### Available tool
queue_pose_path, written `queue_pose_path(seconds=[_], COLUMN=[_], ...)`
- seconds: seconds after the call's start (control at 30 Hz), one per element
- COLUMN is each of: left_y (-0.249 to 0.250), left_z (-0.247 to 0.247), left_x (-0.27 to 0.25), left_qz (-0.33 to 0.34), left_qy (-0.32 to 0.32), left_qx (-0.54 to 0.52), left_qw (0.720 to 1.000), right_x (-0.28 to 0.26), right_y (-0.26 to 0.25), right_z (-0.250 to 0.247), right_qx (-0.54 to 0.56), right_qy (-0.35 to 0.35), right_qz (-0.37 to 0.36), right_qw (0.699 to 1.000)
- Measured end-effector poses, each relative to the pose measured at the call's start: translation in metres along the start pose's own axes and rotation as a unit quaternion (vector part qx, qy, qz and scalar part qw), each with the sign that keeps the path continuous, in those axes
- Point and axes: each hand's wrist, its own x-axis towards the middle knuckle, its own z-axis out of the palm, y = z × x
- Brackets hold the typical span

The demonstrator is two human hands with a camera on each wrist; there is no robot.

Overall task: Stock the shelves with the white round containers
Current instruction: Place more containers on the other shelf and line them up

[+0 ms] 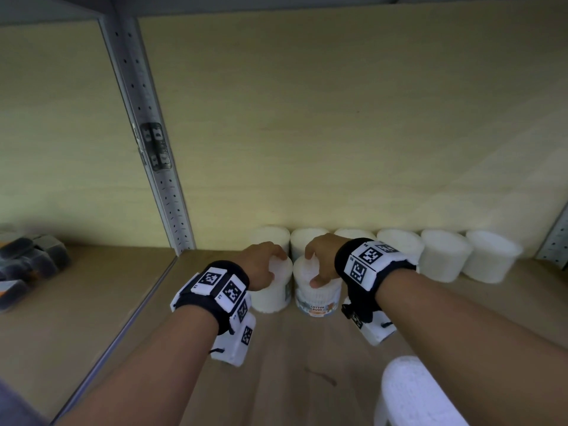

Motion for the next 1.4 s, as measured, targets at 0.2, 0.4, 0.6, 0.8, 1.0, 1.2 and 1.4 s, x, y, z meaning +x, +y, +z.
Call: queue_pose_path(seconds=[0.2,0.4,0.6,0.8,1.0,1.2,1.4], left_y=[0.001,0.008,0.009,0.005,-0.001,0.008,0.009], left_z=[-0.003,0.01,0.009,-0.002,-0.006,0.005,0.007], left_x=[-0.003,-0.002,0.001,-0.002,-0.003,-0.004,-0.004], left_qz=[0.017,-0.049,-0.035,-0.004,0.012,-0.059,-0.061], left_qy=[0.014,0.095,0.069,0.0,-0.017,0.114,0.083], left_qx=[-0.028,0.048,0.039,0.001,-0.051,0.033,0.057], left_qw=[0.999,0.993,0.996,1.0,0.998,0.991,0.993], right_x=[0.001,0.003,0.004,0.005,0.005,0.005,0.006], right_y=[0.001,0.002,0.005,0.005,0.006,0.005,0.005], right_z=[0.001,0.003,0.005,0.007,0.01,0.009,0.008], right_qx=[-0.008,-0.009,0.004,-0.001,-0.002,-0.014,-0.011], right_qy=[0.006,0.008,0.017,0.021,0.007,0.013,0.009], right_qz=[-0.003,-0.002,-0.011,-0.013,-0.01,-0.013,-0.012], right_qw=[1.0,1.0,1.0,1.0,1.0,1.0,1.0])
